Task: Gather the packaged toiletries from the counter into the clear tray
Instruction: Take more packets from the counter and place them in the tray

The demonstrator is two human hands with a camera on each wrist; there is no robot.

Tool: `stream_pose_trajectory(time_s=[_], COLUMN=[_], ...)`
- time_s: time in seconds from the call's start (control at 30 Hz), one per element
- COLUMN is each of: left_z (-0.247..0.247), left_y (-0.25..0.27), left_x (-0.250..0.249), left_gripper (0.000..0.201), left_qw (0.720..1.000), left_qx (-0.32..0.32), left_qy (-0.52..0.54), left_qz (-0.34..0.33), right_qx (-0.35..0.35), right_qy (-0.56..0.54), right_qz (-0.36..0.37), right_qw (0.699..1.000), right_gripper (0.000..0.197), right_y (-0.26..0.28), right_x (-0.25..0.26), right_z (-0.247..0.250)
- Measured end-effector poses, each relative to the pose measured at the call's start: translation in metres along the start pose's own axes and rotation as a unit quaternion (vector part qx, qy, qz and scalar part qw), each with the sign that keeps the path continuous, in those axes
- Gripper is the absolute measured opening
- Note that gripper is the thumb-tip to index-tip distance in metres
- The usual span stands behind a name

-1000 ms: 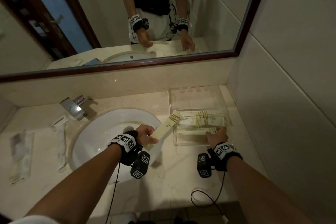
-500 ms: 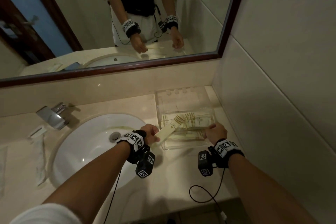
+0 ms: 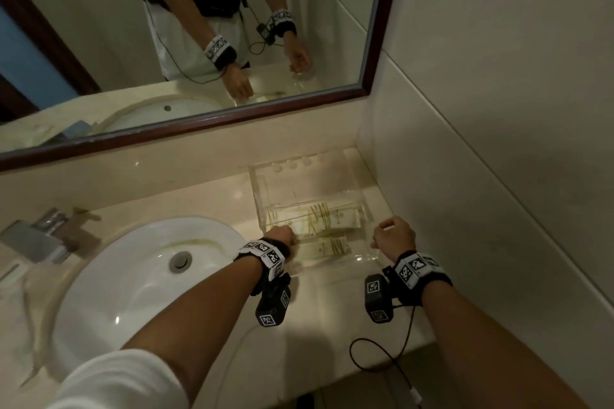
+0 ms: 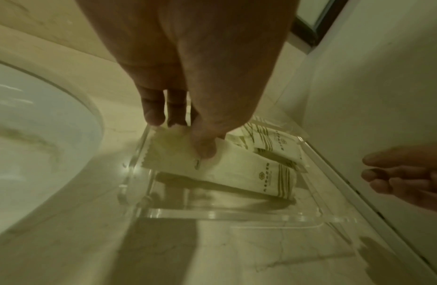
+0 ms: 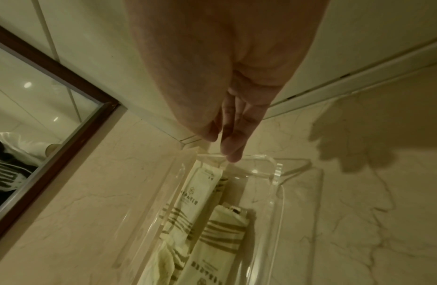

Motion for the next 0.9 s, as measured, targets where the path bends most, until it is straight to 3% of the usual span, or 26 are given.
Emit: stream_pose_trajectory(time_s=[0.17,0.27,0.43,0.53,0.7,0.77,0.9], left_z=[-0.004,-0.001,0.003,-0.002,-0.029,-0.033,-0.035], left_y=[-0.008,-0.007,-0.005,-0.002,0.001,0.0,0.001], left_x=[0.004,0.004,0.004,0.001,-0.006,-0.009,-0.014], left_gripper=[0.02,0.006,0.016,0.013,0.017,0.029,0.03], left_qw=[0.999,0.997,0.997,1.0,0.992,0.988,0.99], left_qx=[-0.015,-0.031,-0.058,-0.027,0.097,0.114,0.117], left_qy=[-0.046,-0.07,-0.049,-0.005,0.084,0.098,0.063], left_qz=[0.014,0.011,0.002,-0.001,-0.016,-0.023,-0.043], right_qx=[0.0,0.0,0.015,0.02,0.034,0.038,0.036], right_qy=[-0.003,-0.009,-0.006,-0.006,0.003,0.001,-0.01], right_qz=[-0.009,-0.011,-0.002,0.009,0.016,0.015,0.011], right_qw=[1.0,1.0,1.0,1.0,0.999,0.999,0.999], right_gripper=[0.007,0.01,0.006,0.006,0.006,0.006,0.008], right_y=[-0.001,-0.001,-0.003,-0.002,-0.002,-0.001,-0.001], right_x=[-0.001,0.004,0.015,0.021,0.021,0.021,0.021], right_z=[-0.001,-0.002,-0.005,-0.006,-0.01,-0.009,-0.006])
Point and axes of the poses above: each hand's wrist, its own y-axis away from the middle knuckle, its own z-axis out of the back of the hand, x = y × z, the point moved 3 cm from there along -y, towards the middle knuckle, and after that the axes turned 10 degrees about y, right-handed, at the moved point
